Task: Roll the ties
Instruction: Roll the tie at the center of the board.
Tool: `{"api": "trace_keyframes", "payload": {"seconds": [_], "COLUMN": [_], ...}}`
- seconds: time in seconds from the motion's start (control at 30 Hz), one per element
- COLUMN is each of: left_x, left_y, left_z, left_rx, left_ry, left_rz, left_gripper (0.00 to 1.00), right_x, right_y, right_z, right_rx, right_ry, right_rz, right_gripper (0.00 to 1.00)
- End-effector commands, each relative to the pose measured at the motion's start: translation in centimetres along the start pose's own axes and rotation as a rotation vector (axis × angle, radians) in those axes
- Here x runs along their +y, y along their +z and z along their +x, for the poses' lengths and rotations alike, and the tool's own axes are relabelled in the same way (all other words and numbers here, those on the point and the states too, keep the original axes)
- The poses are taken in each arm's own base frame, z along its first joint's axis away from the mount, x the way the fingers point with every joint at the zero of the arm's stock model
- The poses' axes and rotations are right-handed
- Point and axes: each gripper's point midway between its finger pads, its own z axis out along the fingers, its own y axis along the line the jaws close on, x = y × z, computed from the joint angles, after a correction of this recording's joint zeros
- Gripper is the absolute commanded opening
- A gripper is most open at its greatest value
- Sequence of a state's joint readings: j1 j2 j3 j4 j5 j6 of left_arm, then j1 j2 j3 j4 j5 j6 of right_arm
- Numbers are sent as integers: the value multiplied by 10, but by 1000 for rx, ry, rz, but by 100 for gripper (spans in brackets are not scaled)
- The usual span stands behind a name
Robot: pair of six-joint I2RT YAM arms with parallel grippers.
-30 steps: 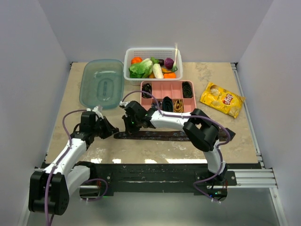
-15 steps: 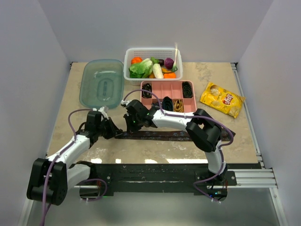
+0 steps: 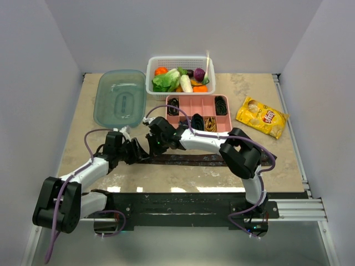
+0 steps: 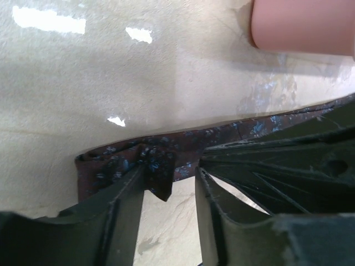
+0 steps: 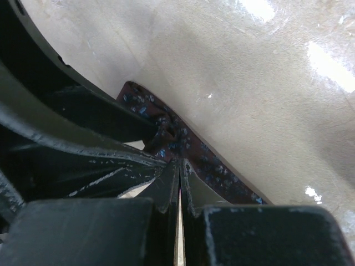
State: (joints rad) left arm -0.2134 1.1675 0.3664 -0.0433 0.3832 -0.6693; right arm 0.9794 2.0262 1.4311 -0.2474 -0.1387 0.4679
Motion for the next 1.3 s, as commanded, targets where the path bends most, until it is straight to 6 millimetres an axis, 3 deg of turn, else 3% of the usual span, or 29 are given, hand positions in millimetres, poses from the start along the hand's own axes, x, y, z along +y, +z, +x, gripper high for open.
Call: {"api": "trace_keyframes", "payload": {"seconds": [0.0,0.4,0.63,0.73,1.0,1.27], "left_x": [4,-5,-5,0,-14,-9], "left_y": [-2,-13,-20,-27,-47,-52], "left_z": [2,-7,-15,-24,-46,-48], "left_rx": [-18,-85,-87,-107,-202,-216], "left_ry": [11,14,11,10,5,-21], "left_rz": [-9,16,-33,-105,-106,-133], "left_gripper": [49,36,48,49,51,55], "right_x": [18,33,45,52,65,75], "right_y": [-19,-25,-27,-26,-18,-17], "right_z": [-26,-42,-49,-51,-47,-44], "right_rx": [-75,-113,-134,-138,-119,-115], "right_ry": [-22,-44,-56,-58,-58,-64], "right_rz": [-61,-115,-169,-190,-231,-260], "right_gripper": [0,0,0,0,0,0]}}
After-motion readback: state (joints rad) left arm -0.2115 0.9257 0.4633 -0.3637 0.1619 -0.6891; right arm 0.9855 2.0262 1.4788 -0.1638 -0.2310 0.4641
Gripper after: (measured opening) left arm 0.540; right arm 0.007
